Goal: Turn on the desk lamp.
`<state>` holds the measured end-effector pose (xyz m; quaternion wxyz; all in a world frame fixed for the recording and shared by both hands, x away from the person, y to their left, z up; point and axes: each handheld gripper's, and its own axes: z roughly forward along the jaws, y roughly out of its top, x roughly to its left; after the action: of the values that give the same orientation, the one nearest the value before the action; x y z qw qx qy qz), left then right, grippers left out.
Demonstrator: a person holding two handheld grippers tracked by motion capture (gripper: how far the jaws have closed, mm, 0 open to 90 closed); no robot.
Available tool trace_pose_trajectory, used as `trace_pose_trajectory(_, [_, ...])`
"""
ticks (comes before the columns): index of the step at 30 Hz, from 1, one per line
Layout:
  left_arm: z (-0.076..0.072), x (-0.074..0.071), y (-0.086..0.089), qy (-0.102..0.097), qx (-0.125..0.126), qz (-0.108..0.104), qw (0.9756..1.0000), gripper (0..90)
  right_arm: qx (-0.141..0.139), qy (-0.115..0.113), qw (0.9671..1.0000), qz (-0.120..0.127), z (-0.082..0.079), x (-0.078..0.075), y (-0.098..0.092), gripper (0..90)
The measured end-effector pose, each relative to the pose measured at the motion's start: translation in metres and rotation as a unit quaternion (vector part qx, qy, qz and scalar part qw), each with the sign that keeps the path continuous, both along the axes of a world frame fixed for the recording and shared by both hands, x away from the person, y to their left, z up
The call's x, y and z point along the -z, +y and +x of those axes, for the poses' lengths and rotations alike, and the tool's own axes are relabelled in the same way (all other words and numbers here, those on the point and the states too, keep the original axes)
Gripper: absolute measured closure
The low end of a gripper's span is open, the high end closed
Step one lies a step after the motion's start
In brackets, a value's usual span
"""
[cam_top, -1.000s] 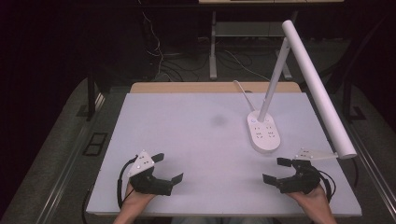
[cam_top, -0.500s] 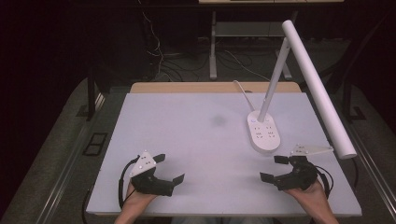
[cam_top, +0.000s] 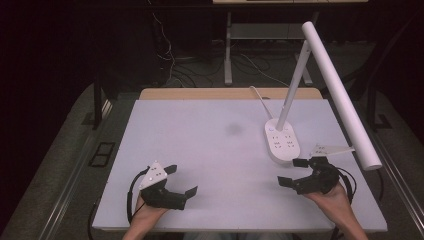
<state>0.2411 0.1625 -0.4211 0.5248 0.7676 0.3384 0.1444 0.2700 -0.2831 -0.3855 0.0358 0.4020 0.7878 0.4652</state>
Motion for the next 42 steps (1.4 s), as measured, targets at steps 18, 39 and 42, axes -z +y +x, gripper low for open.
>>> trace_pose_trajectory(18, [0.0,0.0,0.001,0.0,-0.004,0.002,1.0,0.0,0.008,0.001,1.0,-0.003,0.027,-0.016,-0.009,0.2])
trace_pose_trajectory(39, [0.001,0.0,0.001,-0.001,-0.003,0.003,1.0,0.0,0.006,0.003,0.9997,-0.025,0.058,-0.024,-0.018,0.2])
trace_pose_trajectory(42, [0.001,0.0,0.001,-0.001,-0.004,0.002,1.0,0.0,0.009,0.004,0.9996,-0.027,0.063,-0.024,-0.019,0.2])
